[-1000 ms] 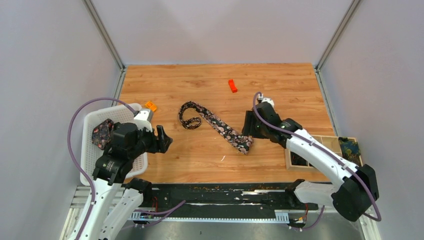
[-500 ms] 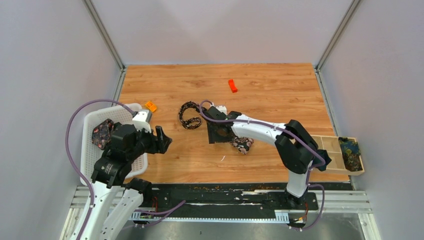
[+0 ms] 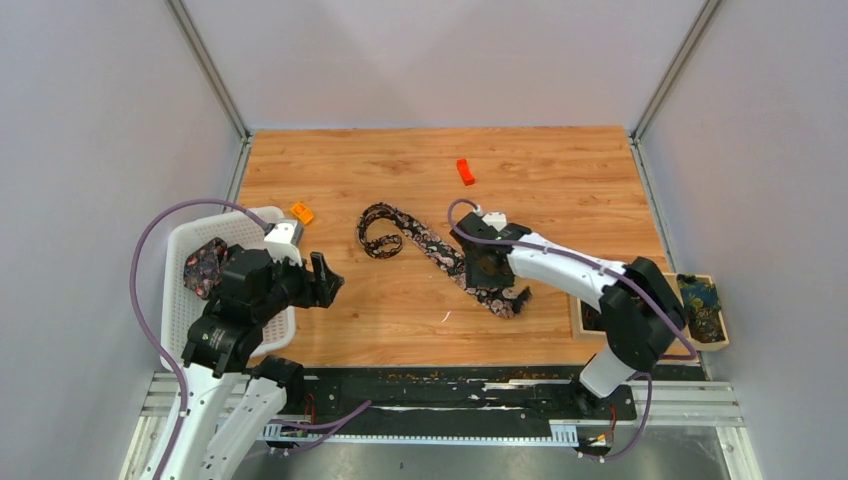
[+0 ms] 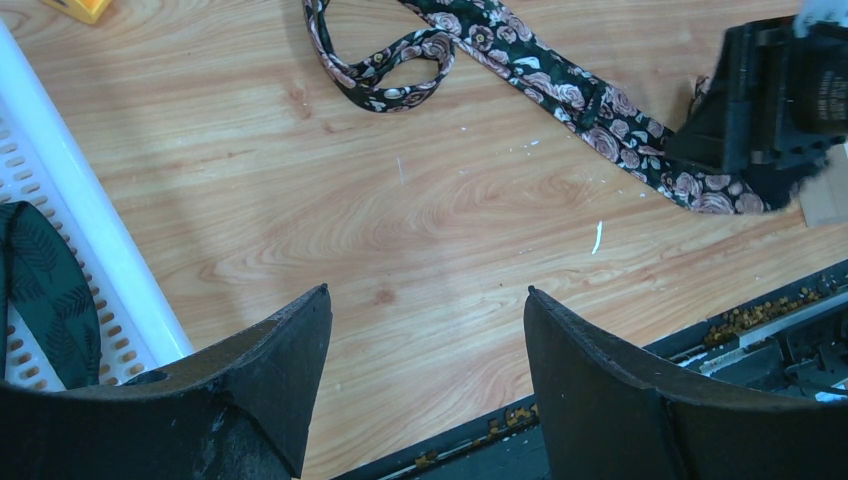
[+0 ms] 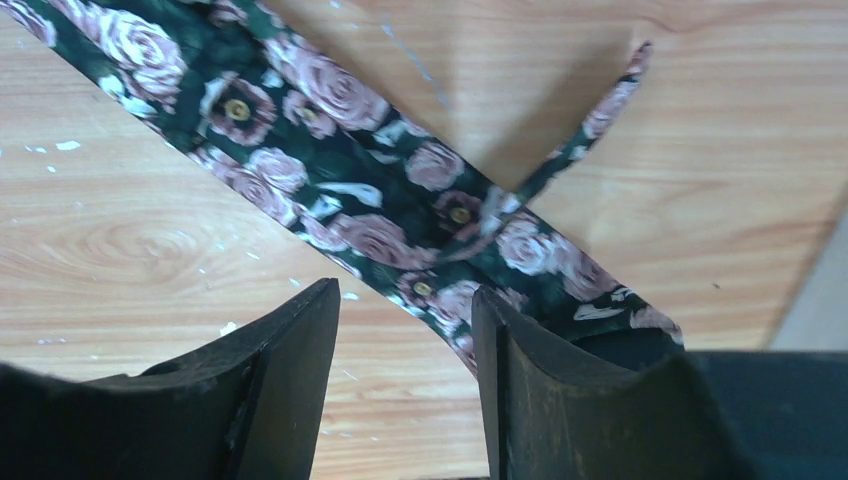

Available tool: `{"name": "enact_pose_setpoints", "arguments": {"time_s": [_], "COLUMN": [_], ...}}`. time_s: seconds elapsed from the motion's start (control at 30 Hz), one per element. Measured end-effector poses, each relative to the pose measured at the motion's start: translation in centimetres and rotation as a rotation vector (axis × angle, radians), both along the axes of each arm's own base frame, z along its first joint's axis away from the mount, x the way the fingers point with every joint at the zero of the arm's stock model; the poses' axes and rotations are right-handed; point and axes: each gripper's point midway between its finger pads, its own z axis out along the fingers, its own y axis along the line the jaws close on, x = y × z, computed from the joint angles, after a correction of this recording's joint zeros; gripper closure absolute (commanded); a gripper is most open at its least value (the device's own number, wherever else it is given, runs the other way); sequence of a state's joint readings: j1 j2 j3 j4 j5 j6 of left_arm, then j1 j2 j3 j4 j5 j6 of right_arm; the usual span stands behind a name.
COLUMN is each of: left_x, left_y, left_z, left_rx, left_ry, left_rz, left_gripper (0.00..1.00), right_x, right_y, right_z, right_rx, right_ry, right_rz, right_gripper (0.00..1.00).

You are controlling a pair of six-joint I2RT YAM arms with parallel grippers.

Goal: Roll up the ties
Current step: Flatten out the tie at the center of the board.

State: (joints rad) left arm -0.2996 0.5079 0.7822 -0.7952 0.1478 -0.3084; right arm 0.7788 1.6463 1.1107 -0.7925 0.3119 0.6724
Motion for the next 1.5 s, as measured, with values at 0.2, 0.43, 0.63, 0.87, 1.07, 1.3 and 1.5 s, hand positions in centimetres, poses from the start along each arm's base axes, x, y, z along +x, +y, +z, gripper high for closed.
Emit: {"name": "enact_pose_setpoints", "arguments": {"time_s": [0.2,0.43,0.63,0.87,1.07,1.3,1.5], "left_x": [0.0,0.1,0.1,0.1,0.0,0.0,0.0], "left_y": [0.0,0.0,0.0,0.0,0.0,0.0,0.0], "left_z": [-0.1,-0.3,-0.3,-0.2,0.0,0.0,0.0], "left_rx": [0.001,0.004,0.004,0.003,0.001,0.000,0.000], "left_ry": [0.003,0.014,0.014,0.011,0.003,0.001,0.001], "left_rz": [0.000,0.000,0.000,0.000,0.000,0.000,0.000], "left_gripper": [0.23,0.23,0.23,0.23,0.23,0.23,0.23], "right_x": [-1.4,-1.6,0.4,4.7,7.2,7.6,7.2], "right_y": [-2.9,-3.3,-3.5,-6.2,-6.6,-7.1,-7.3], "right_z": [1.5,2.4,2.0,0.0,-1.4,-2.4,-2.7], "right_rx": [0.019,0.065,0.103,0.062,0.033,0.009,0.000], "right_ry": [-0.028,-0.064,-0.082,-0.050,-0.025,0.004,0.013], "right_rz": [-0.044,-0.080,-0.145,-0.273,-0.294,-0.305,-0.304], "right_gripper": [0.49,0.51,0.53,0.54,0.55,0.68,1.00]}}
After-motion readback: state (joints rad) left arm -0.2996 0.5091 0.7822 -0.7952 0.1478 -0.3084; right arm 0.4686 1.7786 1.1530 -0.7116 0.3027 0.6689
